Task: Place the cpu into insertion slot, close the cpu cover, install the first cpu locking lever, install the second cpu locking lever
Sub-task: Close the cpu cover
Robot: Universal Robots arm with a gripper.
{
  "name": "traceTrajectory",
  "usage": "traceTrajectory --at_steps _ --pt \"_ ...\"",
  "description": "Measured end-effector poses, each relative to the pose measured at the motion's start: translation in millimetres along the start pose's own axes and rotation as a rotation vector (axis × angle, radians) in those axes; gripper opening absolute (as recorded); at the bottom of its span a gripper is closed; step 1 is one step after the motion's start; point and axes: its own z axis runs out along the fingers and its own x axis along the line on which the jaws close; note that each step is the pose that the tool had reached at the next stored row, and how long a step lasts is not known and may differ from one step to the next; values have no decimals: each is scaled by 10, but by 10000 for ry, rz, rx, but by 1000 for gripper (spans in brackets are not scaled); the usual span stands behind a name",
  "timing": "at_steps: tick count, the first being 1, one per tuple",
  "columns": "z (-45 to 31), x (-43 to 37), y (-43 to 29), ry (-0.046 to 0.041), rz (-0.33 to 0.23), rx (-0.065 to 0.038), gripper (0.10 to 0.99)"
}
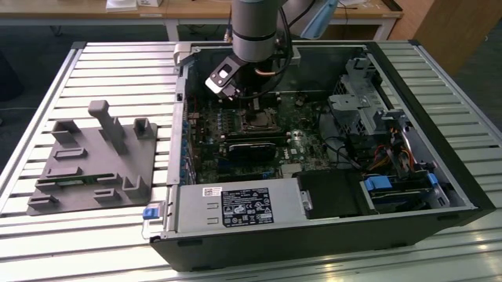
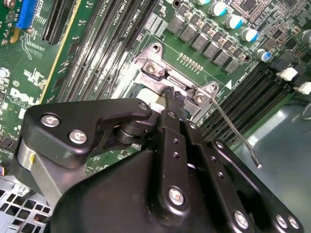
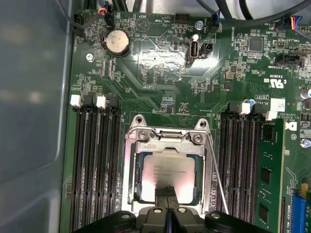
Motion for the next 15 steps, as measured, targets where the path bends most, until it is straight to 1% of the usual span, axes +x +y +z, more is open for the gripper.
traceTrajectory --at_steps 4,5,9,12,15 --pt "1 0 0 -2 1 1 106" --pt "-10 0 0 0 1 0 106" --pt "-103 0 2 -1 1 1 106" --pt "-106 0 11 2 0 -1 106" --pt "-106 -2 58 0 1 2 106"
